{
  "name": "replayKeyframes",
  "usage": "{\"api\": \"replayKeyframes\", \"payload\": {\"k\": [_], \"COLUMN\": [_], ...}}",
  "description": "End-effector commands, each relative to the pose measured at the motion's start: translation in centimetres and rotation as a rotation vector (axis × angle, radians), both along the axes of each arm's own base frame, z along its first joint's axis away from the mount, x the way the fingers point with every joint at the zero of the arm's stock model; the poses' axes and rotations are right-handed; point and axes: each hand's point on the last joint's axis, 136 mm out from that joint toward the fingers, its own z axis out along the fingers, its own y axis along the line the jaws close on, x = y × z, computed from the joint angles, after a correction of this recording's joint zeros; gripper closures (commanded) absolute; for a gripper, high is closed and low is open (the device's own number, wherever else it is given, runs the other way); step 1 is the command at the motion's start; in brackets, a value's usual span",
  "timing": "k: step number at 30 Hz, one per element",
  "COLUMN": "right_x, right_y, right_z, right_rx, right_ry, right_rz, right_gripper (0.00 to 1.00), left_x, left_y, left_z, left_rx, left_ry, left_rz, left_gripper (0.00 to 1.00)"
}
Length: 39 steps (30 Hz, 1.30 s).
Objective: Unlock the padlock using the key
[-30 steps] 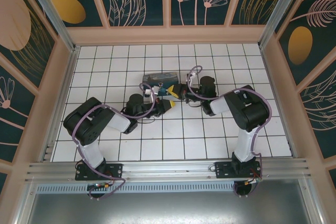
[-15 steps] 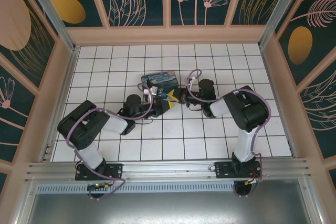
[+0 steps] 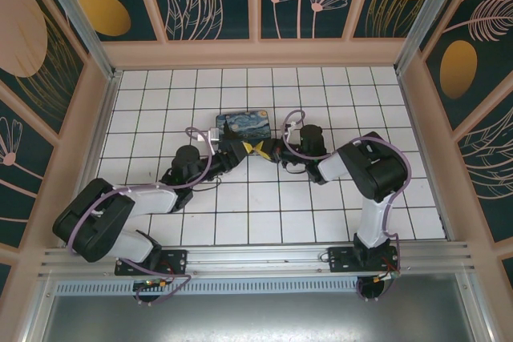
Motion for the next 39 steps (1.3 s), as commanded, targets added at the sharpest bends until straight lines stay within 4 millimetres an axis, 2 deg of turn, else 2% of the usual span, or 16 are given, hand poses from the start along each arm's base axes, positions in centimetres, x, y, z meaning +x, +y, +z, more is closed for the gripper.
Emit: {"api": "replayKeyframes", "payload": {"k": [1,7,10,17,23,26,39], "right_x": [-0.3,-0.2,-1.0,-1.6,-1.7,-1.8,-2.3], "right_y": [0.6,0.7,1.6,2.5,2.9,3.0,3.5], "right_z": [0.6,0.4,0.4,0.3,0.5,0.6,0.8], "right_rx": [0.022,0.019,0.018,0.024,0.032,0.036,0.043], "right_ry": [-0.052,-0.049,-0.049,-0.047,-0.05,-0.052,-0.055], "right_rz": [0.008,-0.005,0.013,0.025,0.03,0.033,0.045], "right_gripper": [1.0,1.0,1.0,1.0,1.0,1.0,1.0], "left_x": [0.5,0.6,0.8,1.6,2.2,2.3,3.0], "left_y": [1.9,2.8,3.0,3.0,3.1,3.1,3.1], "left_z": [-2.8,-5.0,-5.6,-5.5,-5.4,-5.7,-7.0], "left_rx": [0.084,0.102,0.087,0.051,0.053,0.059,0.076], "left_ry": [0.061,0.108,0.125,0.125,0.117,0.121,0.137], "left_rz": [0.091,0.127,0.149,0.184,0.203,0.207,0.231], "left_gripper": [0.19,0.22,0.25,0.32,0.48,0.52,0.52]}}
